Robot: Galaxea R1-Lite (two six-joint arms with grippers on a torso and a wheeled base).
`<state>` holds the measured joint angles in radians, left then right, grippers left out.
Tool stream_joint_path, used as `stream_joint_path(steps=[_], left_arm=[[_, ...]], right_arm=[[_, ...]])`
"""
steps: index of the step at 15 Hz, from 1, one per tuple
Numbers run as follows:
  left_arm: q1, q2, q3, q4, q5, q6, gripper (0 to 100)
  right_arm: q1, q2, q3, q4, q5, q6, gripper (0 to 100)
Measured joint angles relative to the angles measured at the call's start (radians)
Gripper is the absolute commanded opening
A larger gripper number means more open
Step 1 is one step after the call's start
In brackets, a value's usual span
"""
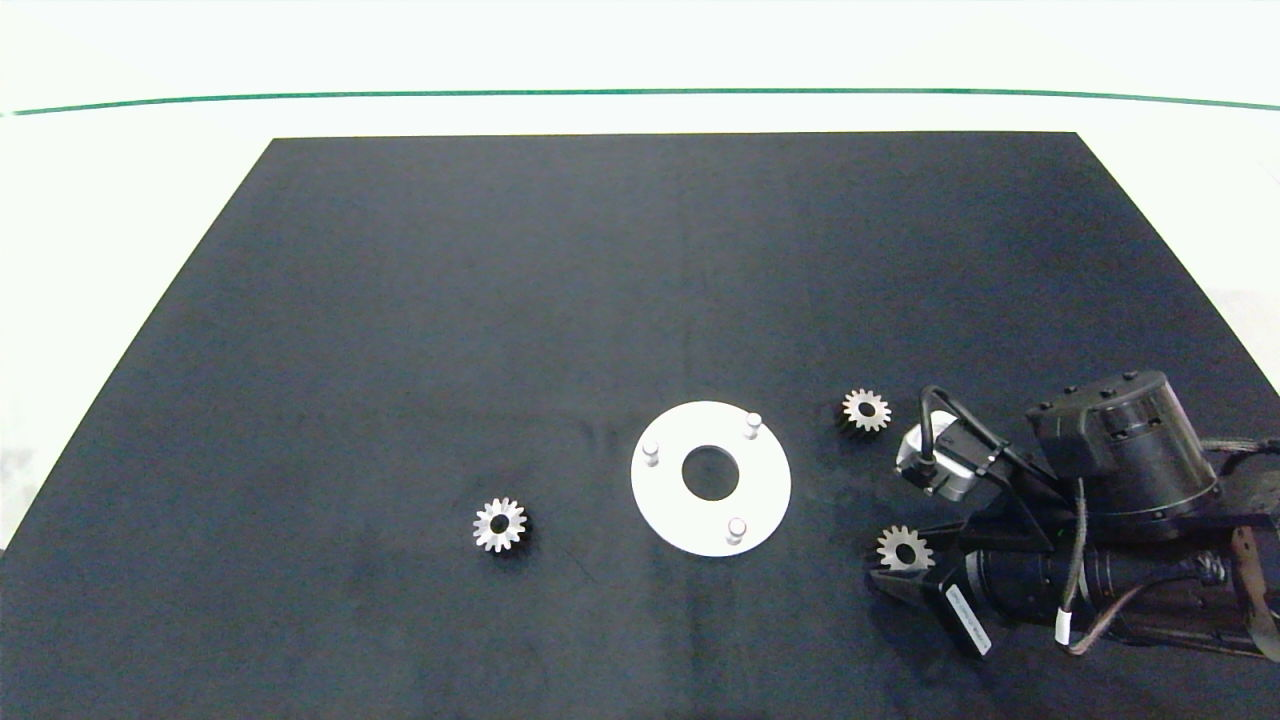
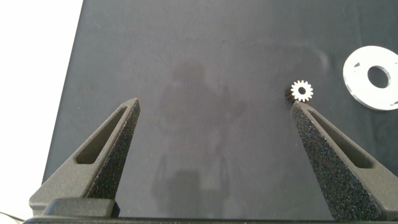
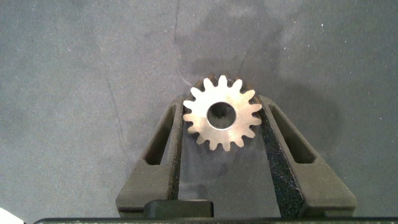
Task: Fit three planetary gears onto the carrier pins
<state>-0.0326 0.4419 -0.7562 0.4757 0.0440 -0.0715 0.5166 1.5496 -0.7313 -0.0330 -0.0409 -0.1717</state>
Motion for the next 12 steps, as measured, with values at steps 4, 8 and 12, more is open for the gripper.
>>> stream_joint_path(steps=[4, 8, 12], left_arm=[[0.0, 0.0, 0.0, 0.0, -0.001, 0.0, 100], [0.0, 0.0, 0.0, 0.0, -0.001, 0.0, 100], [0.0, 0.0, 0.0, 0.0, -0.001, 0.0, 100]], right_arm=[[0.0, 0.001, 0.0, 0.0, 0.0, -0.001, 27], [0.0, 0.001, 0.0, 0.0, 0.0, -0.002, 19], [0.0, 0.001, 0.0, 0.0, 0.001, 0.0, 10]])
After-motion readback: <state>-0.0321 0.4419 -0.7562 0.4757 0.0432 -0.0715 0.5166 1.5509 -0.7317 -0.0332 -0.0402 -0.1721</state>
